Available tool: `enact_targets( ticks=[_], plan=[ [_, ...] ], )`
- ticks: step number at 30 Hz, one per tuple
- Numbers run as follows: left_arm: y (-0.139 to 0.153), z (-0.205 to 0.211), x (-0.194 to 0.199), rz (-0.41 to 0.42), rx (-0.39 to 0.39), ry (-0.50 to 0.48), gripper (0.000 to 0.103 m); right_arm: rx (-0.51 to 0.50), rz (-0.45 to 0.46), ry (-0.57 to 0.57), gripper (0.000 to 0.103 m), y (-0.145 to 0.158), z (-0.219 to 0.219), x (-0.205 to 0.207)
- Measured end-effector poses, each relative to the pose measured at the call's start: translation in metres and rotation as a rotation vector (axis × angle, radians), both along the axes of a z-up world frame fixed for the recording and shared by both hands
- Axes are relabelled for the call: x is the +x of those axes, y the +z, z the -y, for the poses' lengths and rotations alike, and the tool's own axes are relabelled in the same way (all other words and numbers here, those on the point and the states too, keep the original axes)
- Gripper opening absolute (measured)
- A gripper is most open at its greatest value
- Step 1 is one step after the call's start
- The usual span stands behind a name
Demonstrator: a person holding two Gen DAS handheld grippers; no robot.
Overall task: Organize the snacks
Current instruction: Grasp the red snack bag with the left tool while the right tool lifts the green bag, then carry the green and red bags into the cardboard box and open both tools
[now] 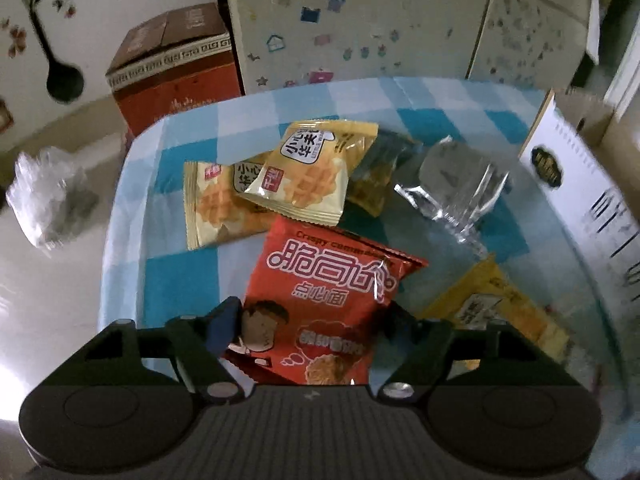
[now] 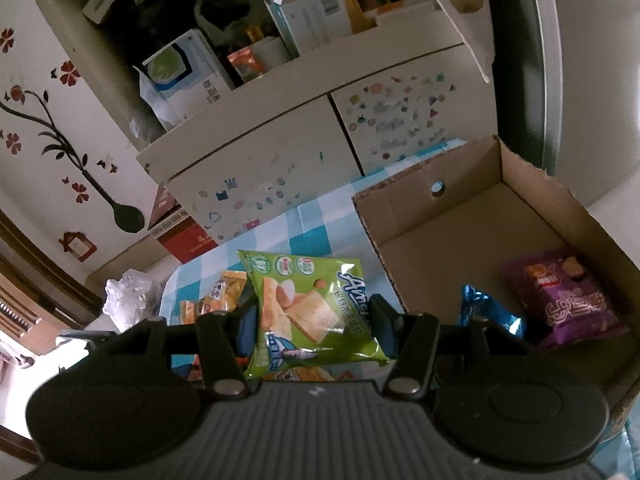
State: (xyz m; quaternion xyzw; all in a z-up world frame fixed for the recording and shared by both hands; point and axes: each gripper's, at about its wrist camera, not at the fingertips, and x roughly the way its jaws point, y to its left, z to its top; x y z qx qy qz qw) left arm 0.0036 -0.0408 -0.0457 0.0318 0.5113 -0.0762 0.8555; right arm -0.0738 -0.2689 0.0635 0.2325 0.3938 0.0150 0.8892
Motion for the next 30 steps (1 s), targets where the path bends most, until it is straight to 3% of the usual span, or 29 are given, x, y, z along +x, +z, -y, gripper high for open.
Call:
enact_targets(
  ticks=[11,17,23,30],
  plan=[
    [0.023,-0.022,-0.034,0.062,-0.137,0.111,0.078,0.017,0.004,0.022,0.057,0.001,-0.002,0.001],
    [0.022,-0.033,-0.059,0.034,-0.2,0.19,0.078,0.03,-0.012,0.051,0.057,-0.001,-0.009,0.0],
    [0.035,-0.03,-0.076,0.042,-0.227,0.209,0.078,0.039,-0.009,0.083,0.057,0.0,-0.012,-0.003],
    [0.069,-0.002,-0.082,0.087,-0.282,0.178,0.078,0.088,0.069,0.036,0.057,0.022,0.016,-0.015]
  ],
)
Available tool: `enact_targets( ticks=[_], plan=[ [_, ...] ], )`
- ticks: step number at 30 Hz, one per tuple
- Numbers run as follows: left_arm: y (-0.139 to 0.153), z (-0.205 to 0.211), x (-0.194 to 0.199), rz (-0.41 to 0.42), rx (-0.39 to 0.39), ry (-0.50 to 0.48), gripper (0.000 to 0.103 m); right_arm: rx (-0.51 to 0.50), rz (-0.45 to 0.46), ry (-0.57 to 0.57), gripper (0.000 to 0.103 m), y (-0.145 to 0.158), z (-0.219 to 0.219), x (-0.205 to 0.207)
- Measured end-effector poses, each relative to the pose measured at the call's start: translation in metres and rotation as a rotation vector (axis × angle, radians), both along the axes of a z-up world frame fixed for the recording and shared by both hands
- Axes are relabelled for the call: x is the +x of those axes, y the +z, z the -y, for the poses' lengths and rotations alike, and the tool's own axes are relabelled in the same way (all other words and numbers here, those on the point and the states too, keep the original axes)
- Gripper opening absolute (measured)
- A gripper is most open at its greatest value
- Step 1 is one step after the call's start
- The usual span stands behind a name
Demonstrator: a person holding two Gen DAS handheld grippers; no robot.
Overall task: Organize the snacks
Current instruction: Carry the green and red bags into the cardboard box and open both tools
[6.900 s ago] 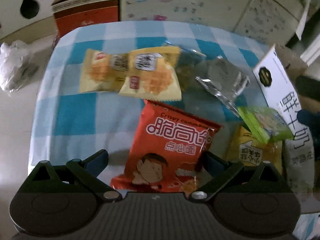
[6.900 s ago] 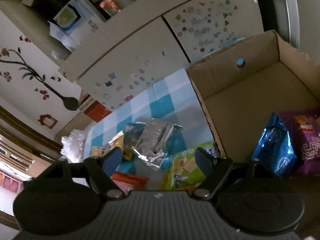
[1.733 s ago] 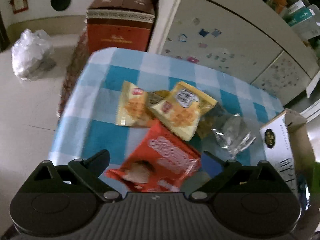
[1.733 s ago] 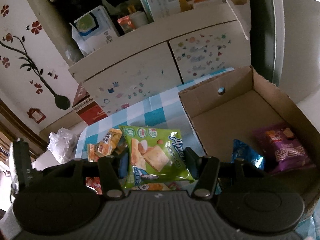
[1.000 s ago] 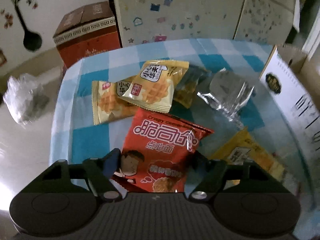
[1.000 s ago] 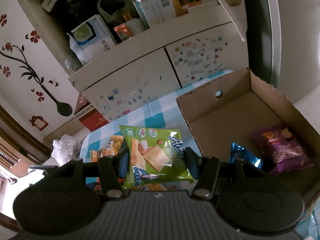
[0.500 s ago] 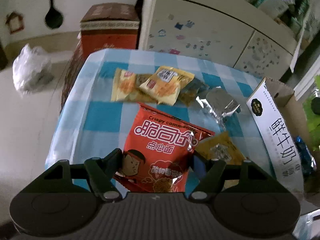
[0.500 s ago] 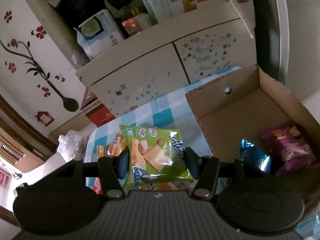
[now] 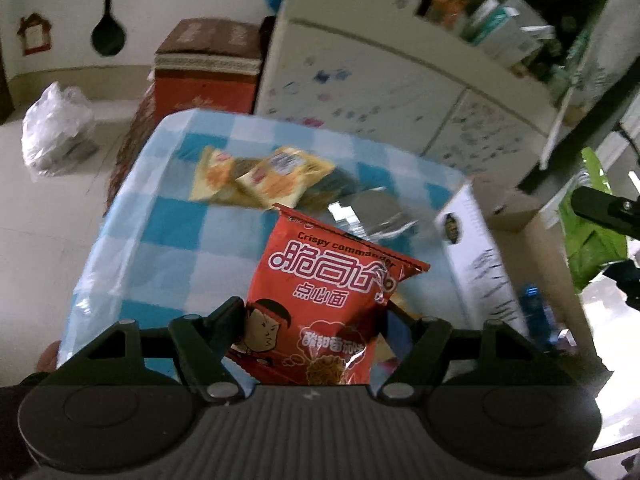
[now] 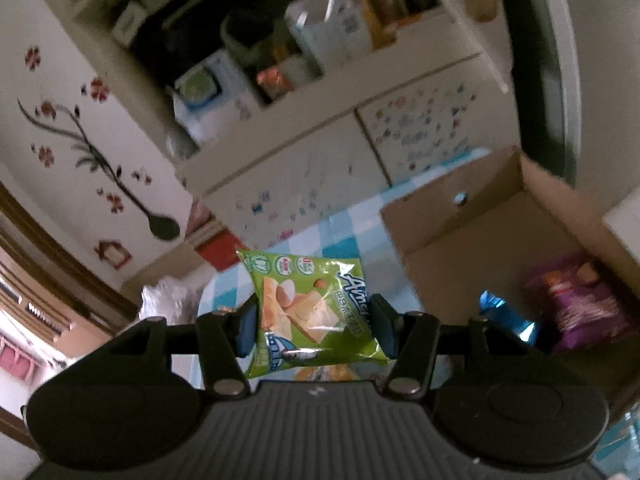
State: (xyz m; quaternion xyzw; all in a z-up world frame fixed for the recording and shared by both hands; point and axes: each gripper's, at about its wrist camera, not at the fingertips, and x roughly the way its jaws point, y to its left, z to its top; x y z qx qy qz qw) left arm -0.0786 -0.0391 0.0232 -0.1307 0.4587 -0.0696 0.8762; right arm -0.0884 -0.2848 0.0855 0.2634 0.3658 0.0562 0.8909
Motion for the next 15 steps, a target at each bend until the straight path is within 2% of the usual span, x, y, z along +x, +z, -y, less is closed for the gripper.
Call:
enact_targets(
  ticks=[8,15],
  plan=[
    [0.029,0.063,0.009,0.039,-0.084,-0.081,0.078,-0.019,0.072,-0.129,0.057,0.023,0.06,-0.024],
    [0.045,0.119,0.024,0.053,-0.121,-0.147,0.078,0.011,0.061,-0.242,0.057,0.022,0.103,-0.038]
  ],
)
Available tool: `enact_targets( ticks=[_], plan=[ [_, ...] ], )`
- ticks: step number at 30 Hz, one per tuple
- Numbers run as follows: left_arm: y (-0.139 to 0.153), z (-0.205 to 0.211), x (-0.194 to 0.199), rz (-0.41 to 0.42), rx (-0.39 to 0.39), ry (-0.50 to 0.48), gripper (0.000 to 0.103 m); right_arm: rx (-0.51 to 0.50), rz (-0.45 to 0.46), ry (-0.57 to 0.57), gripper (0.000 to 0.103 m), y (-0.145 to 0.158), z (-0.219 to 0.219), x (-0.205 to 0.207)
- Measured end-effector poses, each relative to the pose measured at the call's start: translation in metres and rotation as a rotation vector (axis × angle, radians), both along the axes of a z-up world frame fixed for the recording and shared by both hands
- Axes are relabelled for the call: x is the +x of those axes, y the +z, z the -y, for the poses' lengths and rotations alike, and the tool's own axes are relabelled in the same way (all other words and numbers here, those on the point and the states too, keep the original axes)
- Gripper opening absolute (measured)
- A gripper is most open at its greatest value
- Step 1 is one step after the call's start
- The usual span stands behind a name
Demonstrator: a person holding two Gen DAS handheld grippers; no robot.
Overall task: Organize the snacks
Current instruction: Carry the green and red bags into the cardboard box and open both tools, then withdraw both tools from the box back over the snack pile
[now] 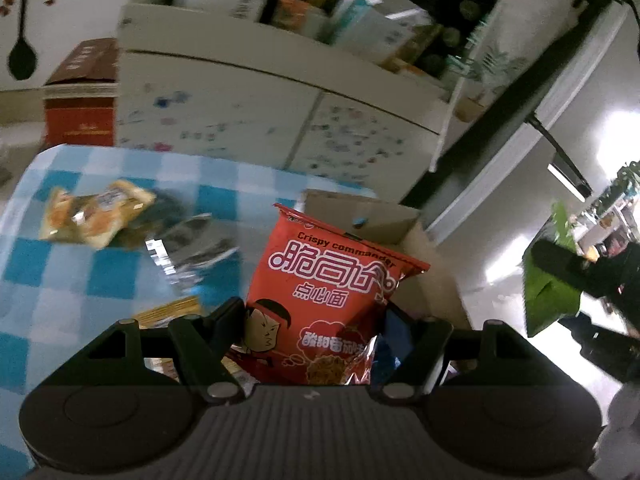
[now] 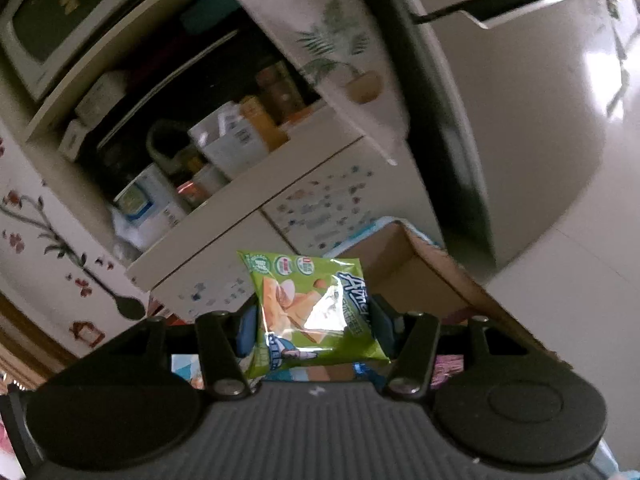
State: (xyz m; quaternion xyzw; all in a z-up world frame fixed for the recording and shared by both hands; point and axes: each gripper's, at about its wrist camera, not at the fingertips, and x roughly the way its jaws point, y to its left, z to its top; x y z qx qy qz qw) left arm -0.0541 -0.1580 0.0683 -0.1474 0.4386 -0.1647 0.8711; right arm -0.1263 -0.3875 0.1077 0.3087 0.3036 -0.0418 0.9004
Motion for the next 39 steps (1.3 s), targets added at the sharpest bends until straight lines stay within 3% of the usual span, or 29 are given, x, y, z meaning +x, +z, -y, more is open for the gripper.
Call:
enact_targets(
  ticks=[8,16,19,22,25,32,39],
  plan=[
    [-0.002,0.051,0.02,0.007,0.038,-0.055,0.078,0.024,-0.043,-0.063,0.057,-0.008,0.015,-0.005],
    [-0.006,0.077,0.042,-0.004,0.053,-0.053,0.078,0.108,-0.107,-0.12,0.06,-0.023,0.029,-0.001],
    [-0.004,0.085,0.047,0.0,0.063,-0.048,0.085,0.143,-0.144,-0.155,0.063,-0.031,0.032,0.001],
    [0.004,0.089,0.05,0.032,0.095,-0.054,0.097,0.215,-0.144,-0.183,0.074,-0.036,0.039,-0.001],
    [0.011,0.089,0.051,0.043,0.106,-0.089,0.098,0.248,-0.133,-0.198,0.079,-0.036,0.042,-0.002],
    [0.01,0.069,0.053,-0.013,0.107,-0.114,0.098,0.193,-0.103,-0.16,0.08,-0.028,0.031,0.004],
    [0.007,0.024,0.053,-0.002,0.148,-0.069,0.098,0.167,-0.05,-0.125,0.084,-0.021,0.017,0.007]
  ],
)
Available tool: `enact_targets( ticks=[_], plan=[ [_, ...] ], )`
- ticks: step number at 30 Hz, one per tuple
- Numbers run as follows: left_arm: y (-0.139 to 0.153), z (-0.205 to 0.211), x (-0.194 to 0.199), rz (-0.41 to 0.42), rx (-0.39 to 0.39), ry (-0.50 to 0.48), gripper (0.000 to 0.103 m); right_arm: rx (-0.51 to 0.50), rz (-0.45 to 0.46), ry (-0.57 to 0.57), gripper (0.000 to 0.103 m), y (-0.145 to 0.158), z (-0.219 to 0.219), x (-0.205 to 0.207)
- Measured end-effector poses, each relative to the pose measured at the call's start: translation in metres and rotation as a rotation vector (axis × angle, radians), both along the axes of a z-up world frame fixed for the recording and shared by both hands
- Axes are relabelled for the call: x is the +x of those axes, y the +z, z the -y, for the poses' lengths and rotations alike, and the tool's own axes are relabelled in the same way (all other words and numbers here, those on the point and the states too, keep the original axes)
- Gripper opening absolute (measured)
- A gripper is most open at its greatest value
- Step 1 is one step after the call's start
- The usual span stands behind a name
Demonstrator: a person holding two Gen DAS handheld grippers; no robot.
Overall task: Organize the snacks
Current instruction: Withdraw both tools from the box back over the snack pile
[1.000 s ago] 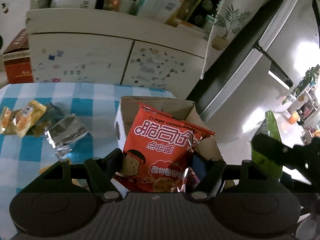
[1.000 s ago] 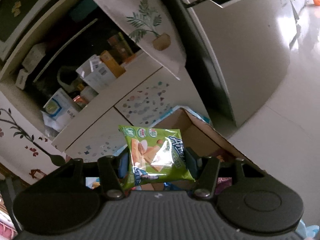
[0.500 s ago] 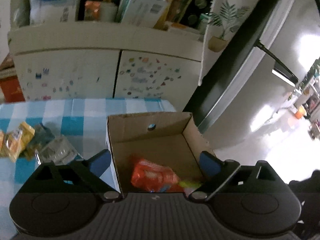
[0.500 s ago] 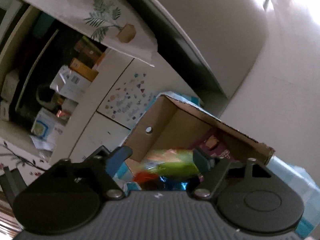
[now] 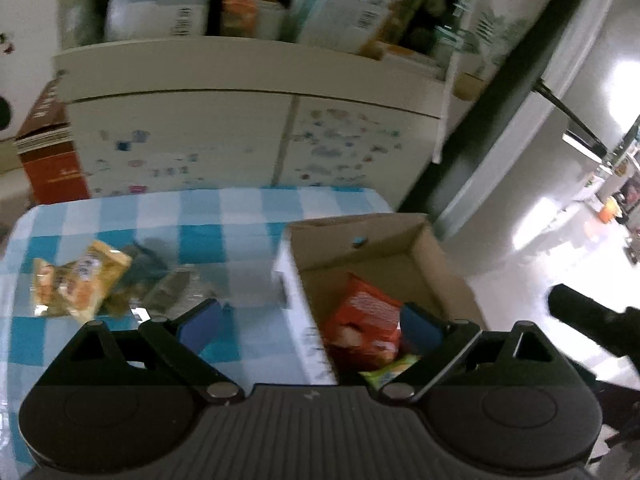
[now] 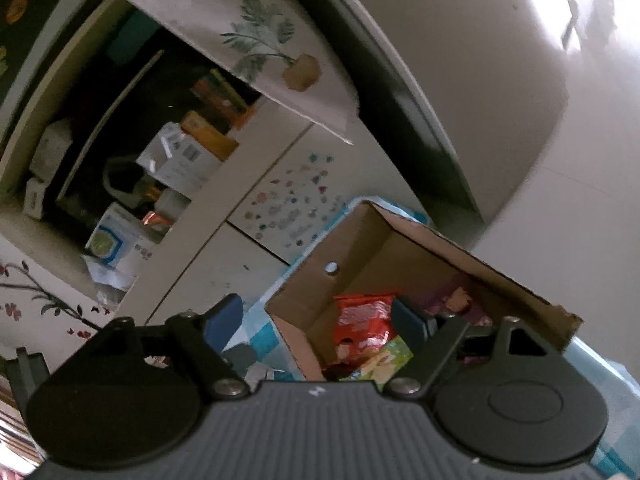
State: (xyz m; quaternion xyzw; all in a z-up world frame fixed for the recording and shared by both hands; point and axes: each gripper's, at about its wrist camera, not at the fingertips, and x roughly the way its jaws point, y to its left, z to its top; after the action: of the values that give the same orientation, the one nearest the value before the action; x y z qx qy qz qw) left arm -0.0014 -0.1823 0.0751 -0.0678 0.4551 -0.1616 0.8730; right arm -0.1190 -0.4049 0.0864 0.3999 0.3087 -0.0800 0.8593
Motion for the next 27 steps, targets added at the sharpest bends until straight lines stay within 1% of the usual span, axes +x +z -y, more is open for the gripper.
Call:
enact_targets(
  ticks=[5,8,11,16,22,27],
  plan=[
    [-0.002,-0.043,0.006,-0.005,-0.002,0.059,0.098,-0.038,0.047,0.088,0.085,0.005,-0.018,0.006],
    [-0.002,-0.068,0.009,0.002,0.025,0.096,0.098,-0.092,0.069,0.151,0.087,0.008,-0.033,0.011],
    [-0.002,-0.091,0.013,0.001,0.028,0.133,0.099,-0.125,0.06,0.211,0.088,0.008,-0.047,0.016],
    [-0.005,-0.126,0.017,-0.003,0.032,0.183,0.1,-0.161,0.039,0.272,0.088,0.004,-0.067,0.021],
    [-0.014,-0.153,0.024,-0.015,0.029,0.222,0.102,-0.196,0.027,0.338,0.088,-0.003,-0.086,0.027],
    [-0.033,-0.163,0.033,-0.049,0.04,0.218,0.103,-0.224,0.026,0.386,0.088,-0.007,-0.099,0.03]
  ],
)
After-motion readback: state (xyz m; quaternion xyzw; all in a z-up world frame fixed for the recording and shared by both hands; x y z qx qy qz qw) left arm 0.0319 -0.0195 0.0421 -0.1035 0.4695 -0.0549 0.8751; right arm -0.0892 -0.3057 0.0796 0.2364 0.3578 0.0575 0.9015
